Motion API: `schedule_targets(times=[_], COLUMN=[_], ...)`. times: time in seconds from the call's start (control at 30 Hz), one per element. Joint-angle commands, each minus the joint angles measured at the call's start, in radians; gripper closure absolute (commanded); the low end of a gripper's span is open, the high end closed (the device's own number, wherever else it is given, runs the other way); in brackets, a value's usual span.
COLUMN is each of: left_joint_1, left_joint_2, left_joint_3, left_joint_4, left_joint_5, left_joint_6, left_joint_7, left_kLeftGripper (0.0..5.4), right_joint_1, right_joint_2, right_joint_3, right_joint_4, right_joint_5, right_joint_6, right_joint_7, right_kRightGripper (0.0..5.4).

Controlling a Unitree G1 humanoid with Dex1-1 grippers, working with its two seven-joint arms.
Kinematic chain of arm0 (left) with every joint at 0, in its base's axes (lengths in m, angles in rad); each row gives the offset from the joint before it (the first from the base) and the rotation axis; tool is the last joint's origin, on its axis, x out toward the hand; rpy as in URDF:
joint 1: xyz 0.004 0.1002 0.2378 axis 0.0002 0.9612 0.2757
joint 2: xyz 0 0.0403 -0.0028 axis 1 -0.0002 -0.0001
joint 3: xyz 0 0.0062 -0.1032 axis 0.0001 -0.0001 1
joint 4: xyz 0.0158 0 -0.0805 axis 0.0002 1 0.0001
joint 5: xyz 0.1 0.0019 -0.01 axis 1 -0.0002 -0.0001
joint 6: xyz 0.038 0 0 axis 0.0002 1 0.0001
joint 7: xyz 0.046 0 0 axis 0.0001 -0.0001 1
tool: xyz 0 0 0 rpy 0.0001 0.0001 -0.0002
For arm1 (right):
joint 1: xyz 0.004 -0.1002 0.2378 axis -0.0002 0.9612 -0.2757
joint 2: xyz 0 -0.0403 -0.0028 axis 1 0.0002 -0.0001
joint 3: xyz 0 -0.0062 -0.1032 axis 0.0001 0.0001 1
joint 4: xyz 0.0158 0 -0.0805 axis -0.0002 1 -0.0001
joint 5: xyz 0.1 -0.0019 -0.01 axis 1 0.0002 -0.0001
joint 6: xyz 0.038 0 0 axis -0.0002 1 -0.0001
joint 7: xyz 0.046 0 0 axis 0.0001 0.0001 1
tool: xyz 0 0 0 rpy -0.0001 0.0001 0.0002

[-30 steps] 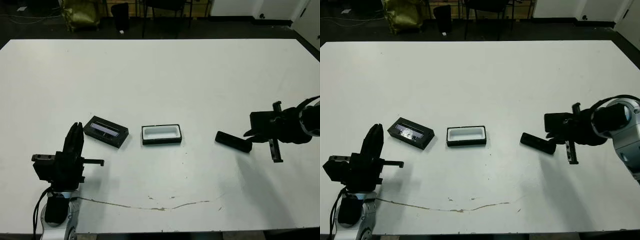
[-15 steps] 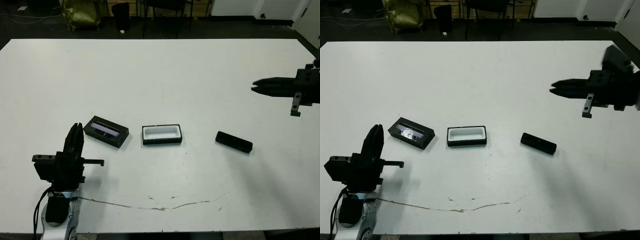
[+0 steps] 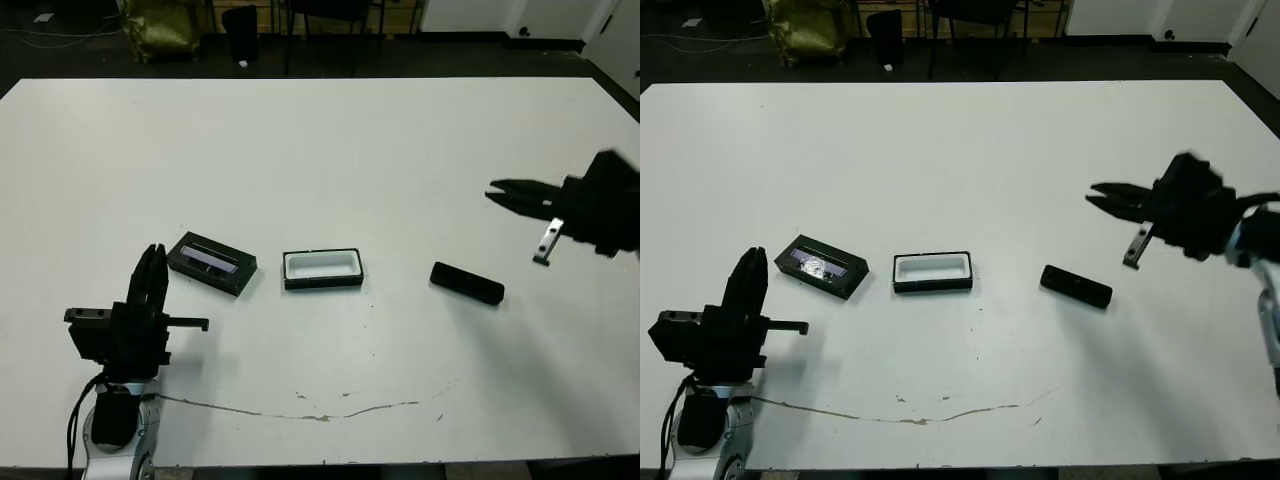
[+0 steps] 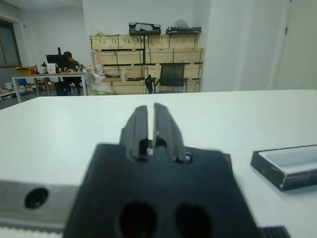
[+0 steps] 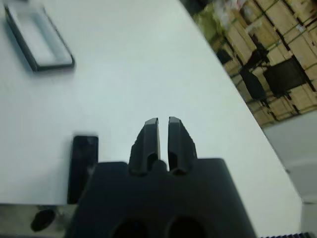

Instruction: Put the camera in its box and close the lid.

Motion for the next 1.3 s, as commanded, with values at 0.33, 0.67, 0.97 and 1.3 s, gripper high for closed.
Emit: schedule_targets(times=[0.33,0.67,0.97,1.3], left_joint_1=[0.005,-0.007,-0.004,-0.016], left_joint_2=[0.009,0.013,0.012,0.021], left_joint_3=[0.006,0.013,0.012,0.019], left_joint_4=[0.018,0.052,0.049,0.077], left_joint_5=[-0.008,-0.016,-0.048,-0.036], left_joint_6=[0.008,-0.02,-0.006,-0.044], left_joint_7=[-0.009,-0.017,-0.034,-0.042], left_kLeftGripper=[5.4,5.4,5.4,5.4], right_joint_1=[0.077,0.044,-0.117,-0.269], right_joint_2=[-0.014,-0.038,0.005,-0.017], right_joint_3=[0.046,0.034,-0.005,0.081], right_joint_4=[-0.003,0.042,0.388,0.636], right_joint_5=[-0.073,0.034,0.251,0.155], right_joint_6=[0.011,0.061,0.039,0.113], right_joint_7=[-0.038,0.065,0.331,0.428], right_kRightGripper=[3.96,1.77,0.01,0.92])
